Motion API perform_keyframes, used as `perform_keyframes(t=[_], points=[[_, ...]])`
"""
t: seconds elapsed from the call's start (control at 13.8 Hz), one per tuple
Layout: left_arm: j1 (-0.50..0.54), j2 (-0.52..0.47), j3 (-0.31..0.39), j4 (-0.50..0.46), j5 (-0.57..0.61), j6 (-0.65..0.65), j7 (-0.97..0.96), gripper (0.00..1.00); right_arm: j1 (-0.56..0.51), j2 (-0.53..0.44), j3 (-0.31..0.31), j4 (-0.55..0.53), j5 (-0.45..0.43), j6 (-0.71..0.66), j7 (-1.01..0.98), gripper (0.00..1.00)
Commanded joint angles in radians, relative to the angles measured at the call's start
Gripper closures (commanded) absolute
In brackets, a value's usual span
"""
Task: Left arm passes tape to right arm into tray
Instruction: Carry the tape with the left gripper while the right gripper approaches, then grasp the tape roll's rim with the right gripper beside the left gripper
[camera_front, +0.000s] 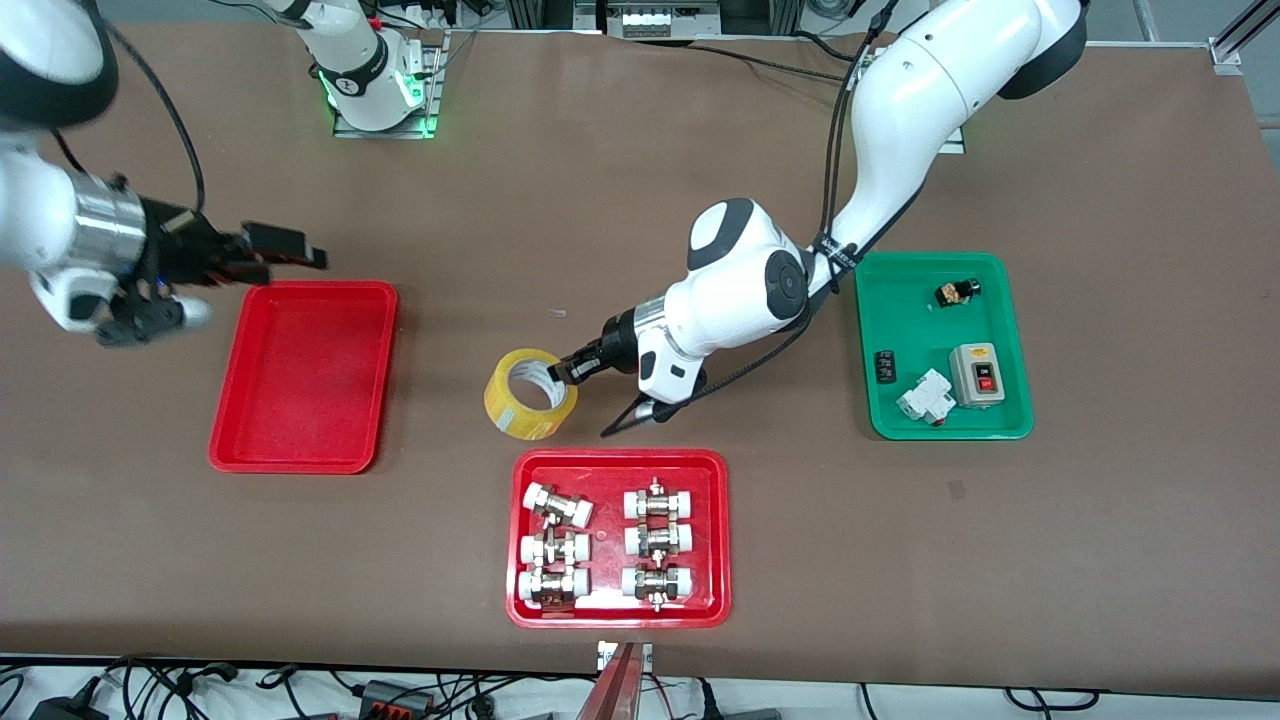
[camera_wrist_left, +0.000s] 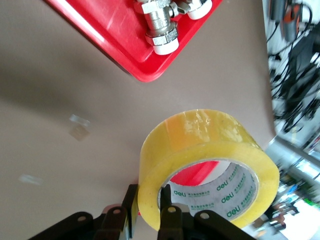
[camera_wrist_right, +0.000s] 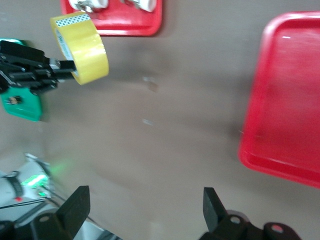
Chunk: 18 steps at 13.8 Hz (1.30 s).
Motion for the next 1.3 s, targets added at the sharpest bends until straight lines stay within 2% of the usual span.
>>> perform_keyframes(t=[0.0, 0.22, 0.36, 0.65, 1.09, 1.23], points=[[-0.033, 0.056, 0.001, 0.134, -0.032, 0.009, -0.107, 0.99, 0.011, 0.09, 0.009, 0.017, 0.112, 0.083, -0.099, 0.0], [-0.033, 0.068, 0.001, 0.152, -0.032, 0.007, -0.135, 0.98, 0.048, 0.163, 0.009, 0.017, 0.237, 0.193, -0.198, 0.0], [-0.052, 0.076, 0.001, 0.153, -0.032, 0.007, -0.137, 0.98, 0.086, 0.183, 0.009, 0.017, 0.287, 0.279, -0.204, 0.0], [-0.049, 0.074, 0.0, 0.153, -0.029, 0.005, -0.126, 0.98, 0.149, 0.244, 0.009, 0.018, 0.336, 0.439, -0.223, 0.0], [-0.046, 0.068, -0.002, 0.142, -0.018, 0.001, -0.121, 0.96, 0.186, 0.287, 0.009, 0.018, 0.382, 0.546, -0.258, 0.0], [-0.046, 0.067, -0.002, 0.139, -0.017, -0.001, -0.097, 0.96, 0.187, 0.29, 0.009, 0.021, 0.382, 0.556, -0.278, 0.36]])
